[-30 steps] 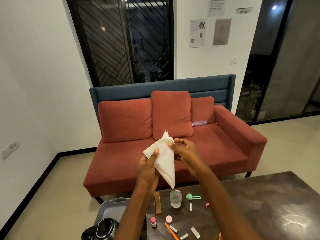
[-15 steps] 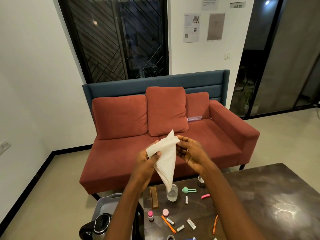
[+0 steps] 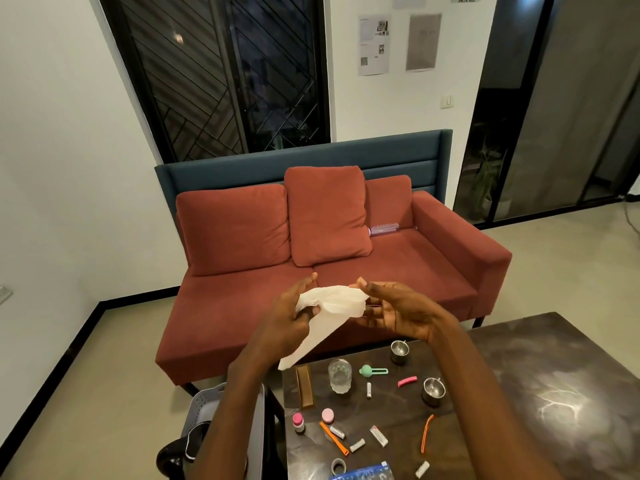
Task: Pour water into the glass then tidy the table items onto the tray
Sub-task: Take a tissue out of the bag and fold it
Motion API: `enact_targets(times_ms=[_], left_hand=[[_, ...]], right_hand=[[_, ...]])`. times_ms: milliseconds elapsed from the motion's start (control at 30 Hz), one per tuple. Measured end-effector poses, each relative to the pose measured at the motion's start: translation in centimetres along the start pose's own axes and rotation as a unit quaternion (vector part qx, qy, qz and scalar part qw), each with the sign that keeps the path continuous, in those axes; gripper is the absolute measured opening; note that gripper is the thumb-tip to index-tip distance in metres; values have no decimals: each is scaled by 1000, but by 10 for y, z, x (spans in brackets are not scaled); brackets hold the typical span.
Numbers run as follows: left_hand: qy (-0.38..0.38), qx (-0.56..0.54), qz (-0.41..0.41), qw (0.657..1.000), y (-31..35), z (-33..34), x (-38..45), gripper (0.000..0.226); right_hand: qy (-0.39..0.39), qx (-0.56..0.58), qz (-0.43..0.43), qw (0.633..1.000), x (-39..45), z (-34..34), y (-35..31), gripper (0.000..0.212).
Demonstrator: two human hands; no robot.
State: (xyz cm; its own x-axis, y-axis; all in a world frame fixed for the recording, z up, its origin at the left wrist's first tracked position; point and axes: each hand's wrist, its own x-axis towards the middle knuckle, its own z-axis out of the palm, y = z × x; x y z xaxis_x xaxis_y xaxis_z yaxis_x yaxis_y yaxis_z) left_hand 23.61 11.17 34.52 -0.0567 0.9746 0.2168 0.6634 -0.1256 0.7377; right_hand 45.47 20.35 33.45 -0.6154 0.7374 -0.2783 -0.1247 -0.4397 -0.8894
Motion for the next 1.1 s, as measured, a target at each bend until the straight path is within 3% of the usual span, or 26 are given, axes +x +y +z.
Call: enact_targets(times_ms=[167,333,567,667,800,900,1100], left_hand=[[-22,-5,15,1000,7,-1,-2,58],[-69,3,54,996,16,-3,-5,53],[-65,71,124,988,22,-9,-8,47],[-63,97,138,984,22,-11,-9,46],[-62,135,117,982,14,-14,-6,29],[-64,145,110,981,13,-15,-7,33],[-79,127,117,982,13,-15,-12,27]], right_hand=[[-38,-29,17,999,-6,-1,-1,45],[-18,-72,37,997,-6,-1,2,56],[22,-115,46,992,0,-4,17,59],[24,-99,33,994,1,-4,23,51],[-14,-13,26,999,-4,-9,28,57],[-29,26,24,999,-5,-9,30,43],[-2,-7,33,999,-7,-3,28,36]])
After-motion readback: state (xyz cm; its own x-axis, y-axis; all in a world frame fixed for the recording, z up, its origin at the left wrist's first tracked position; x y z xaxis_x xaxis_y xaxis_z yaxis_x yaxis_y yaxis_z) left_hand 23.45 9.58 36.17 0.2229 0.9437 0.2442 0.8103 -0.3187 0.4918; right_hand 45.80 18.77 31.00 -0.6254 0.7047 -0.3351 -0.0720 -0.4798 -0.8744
